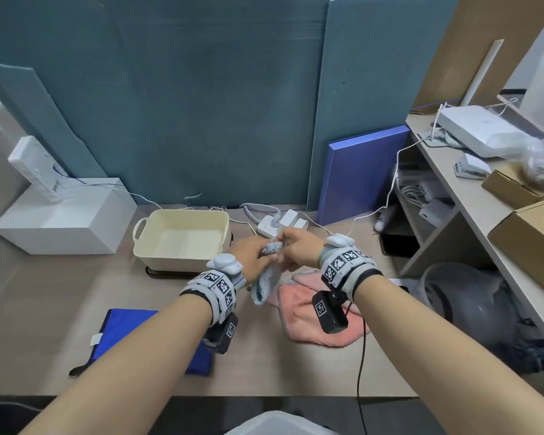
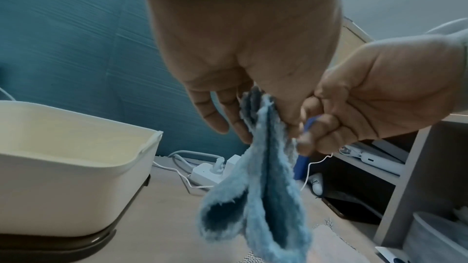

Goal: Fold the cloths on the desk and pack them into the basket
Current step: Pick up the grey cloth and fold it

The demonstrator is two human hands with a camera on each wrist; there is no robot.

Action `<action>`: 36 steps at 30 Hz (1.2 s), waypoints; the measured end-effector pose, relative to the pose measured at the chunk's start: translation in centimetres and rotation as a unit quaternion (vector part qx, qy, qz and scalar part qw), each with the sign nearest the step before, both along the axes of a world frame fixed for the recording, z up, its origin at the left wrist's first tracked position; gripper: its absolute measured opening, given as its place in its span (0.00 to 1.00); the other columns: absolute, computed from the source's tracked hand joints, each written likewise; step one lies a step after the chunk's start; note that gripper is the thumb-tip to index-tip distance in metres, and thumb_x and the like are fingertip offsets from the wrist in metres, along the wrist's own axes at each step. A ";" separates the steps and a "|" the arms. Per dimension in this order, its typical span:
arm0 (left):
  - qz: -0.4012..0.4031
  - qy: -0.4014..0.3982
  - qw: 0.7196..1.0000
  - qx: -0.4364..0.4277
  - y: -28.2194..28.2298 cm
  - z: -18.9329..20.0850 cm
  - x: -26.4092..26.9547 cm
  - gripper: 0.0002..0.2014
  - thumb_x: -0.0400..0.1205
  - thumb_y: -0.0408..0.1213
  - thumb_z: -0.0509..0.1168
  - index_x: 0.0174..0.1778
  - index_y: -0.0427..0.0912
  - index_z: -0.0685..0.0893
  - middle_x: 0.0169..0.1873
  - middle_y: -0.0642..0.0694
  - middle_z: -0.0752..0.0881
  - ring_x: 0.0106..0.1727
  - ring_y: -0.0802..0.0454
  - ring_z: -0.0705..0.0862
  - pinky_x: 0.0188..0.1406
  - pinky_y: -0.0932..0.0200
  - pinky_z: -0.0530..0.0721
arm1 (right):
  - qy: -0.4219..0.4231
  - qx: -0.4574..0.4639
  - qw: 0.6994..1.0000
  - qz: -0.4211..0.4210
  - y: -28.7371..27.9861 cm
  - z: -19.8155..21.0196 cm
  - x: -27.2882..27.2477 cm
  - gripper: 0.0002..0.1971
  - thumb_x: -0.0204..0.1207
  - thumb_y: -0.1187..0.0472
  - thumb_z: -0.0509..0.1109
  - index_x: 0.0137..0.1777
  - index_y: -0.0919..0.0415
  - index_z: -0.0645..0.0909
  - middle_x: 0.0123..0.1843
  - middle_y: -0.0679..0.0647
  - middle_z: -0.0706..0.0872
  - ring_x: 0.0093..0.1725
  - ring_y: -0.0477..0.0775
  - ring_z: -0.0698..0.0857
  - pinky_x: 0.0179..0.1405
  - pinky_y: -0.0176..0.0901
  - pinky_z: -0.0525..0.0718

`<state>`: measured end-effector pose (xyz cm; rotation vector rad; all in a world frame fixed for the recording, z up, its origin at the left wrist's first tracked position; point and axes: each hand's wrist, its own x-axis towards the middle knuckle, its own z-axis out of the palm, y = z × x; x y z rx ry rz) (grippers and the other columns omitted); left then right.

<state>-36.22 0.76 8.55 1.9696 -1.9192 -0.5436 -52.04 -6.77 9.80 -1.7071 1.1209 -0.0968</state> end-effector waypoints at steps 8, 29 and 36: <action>0.001 0.065 0.998 0.026 1.0 -0.1 2.3 0.08 0.76 0.40 0.76 0.33 0.50 0.85 0.34 0.50 0.86 0.36 0.52 0.80 0.33 0.60 0.72 | 0.249 -0.165 0.948 0.111 -1.7 -3.1 -2.8 0.18 0.57 0.38 0.76 0.44 0.45 0.84 0.53 0.54 0.81 0.49 0.59 0.85 0.53 0.52 0.88; 0.188 0.015 0.933 0.307 8.6 -16.9 4.7 0.30 0.69 0.69 0.60 0.57 0.51 0.77 0.45 0.48 0.88 0.41 0.49 0.86 0.46 0.52 0.86 | 0.192 0.008 0.980 -0.046 7.9 -16.1 -1.8 0.35 0.70 0.50 0.80 0.71 0.53 0.63 0.56 0.56 0.85 0.53 0.64 0.88 0.55 0.64 0.90; 0.223 0.080 0.920 0.313 7.9 -18.1 3.2 0.23 0.59 0.68 0.66 0.40 0.56 0.82 0.43 0.53 0.91 0.42 0.48 0.89 0.49 0.50 0.89 | 0.159 0.085 0.979 -0.090 9.4 -17.7 -0.8 0.28 0.78 0.50 0.76 0.75 0.56 0.75 0.70 0.55 0.86 0.66 0.59 0.85 0.63 0.47 0.79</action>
